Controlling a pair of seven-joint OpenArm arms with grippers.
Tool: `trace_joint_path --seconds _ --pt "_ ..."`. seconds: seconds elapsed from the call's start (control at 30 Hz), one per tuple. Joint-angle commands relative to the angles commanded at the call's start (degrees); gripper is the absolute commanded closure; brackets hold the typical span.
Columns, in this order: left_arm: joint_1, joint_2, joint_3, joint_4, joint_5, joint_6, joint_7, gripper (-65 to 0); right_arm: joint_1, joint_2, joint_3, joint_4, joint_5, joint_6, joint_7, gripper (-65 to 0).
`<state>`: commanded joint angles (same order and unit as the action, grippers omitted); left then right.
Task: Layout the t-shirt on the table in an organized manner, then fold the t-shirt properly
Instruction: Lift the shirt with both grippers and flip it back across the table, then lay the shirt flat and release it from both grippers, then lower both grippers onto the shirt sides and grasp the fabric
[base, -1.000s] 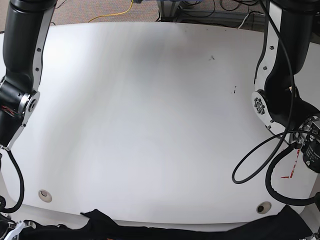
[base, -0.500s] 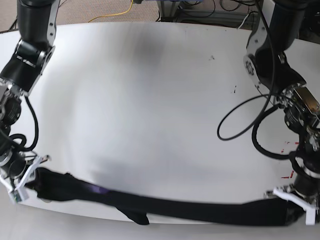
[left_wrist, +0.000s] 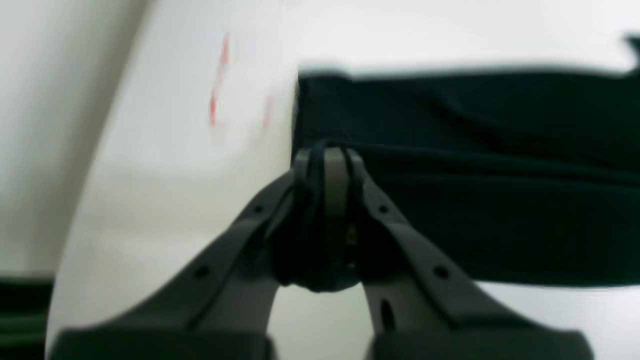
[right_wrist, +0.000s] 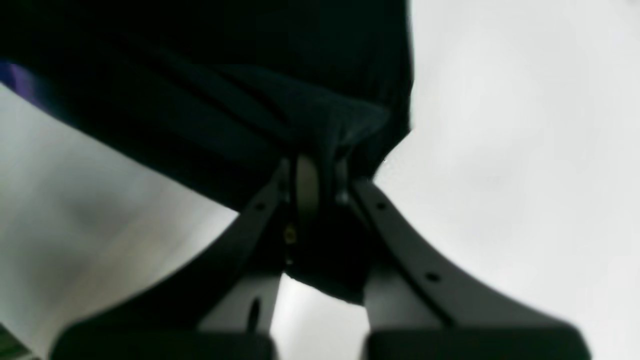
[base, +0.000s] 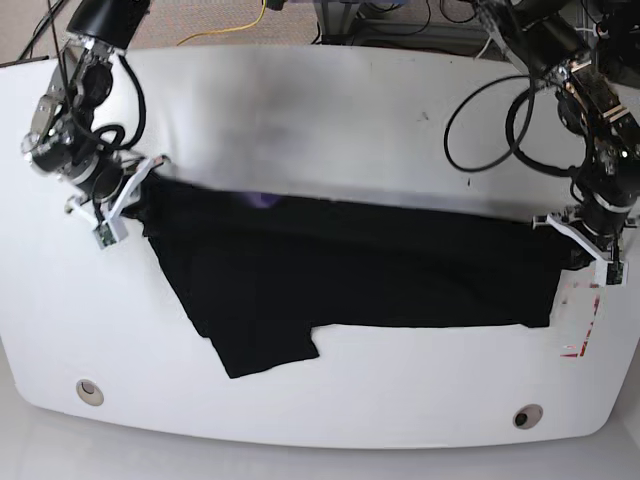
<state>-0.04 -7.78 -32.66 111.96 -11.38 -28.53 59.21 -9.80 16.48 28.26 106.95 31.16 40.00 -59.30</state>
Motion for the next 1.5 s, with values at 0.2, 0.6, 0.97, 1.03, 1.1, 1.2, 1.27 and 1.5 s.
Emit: trace_joint_path --seconds 0.2,0.6,0.97,1.03,1.1,1.2,1.27,1.5 --pt "8.97 -0.26 -0.09 -0.62 0.18 -0.79 -3.6 0.0 -7.3 -1.76 -0.18 -2.02 0.0 0.0 4.22 0.0" --pt "16.88 -2.46 -0.97 -5.8 0.0 -0.79 -6.86 0.0 -13.71 -1.41 0.18 -5.98 0.0 0.0 5.36 0.0" --pt "20.75 -2.46 -1.23 -5.54 0.09 -0.88 -6.68 0.0 -17.05 -1.76 0.26 -3.34 0.0 0.0 5.01 -20.0" --pt "21.54 -2.46 -1.14 -5.54 0.09 -0.88 -6.68 0.0 -17.41 -1.85 0.26 -3.25 0.0 0.0 5.01 -28.7" --pt "22.07 -2.46 -1.14 -5.54 0.18 -0.88 -6.59 0.0 -17.49 -1.85 0.26 -3.25 0.18 0.0 5.01 -37.1" --pt "22.42 -2.46 -1.05 -5.54 0.18 -0.88 -5.8 0.0 -17.58 -1.93 0.26 -3.25 0.35 0.0 5.01 -47.2" --pt "22.51 -2.46 -1.05 -5.54 0.18 -0.88 -3.87 -1.0 -17.58 -1.93 0.35 -2.81 0.44 0.0 5.01 -51.8" --pt "22.24 -2.46 -1.05 -5.36 0.18 -0.88 0.26 -12.1 -18.46 -1.93 0.44 1.67 0.09 0.0 5.01 -57.2"
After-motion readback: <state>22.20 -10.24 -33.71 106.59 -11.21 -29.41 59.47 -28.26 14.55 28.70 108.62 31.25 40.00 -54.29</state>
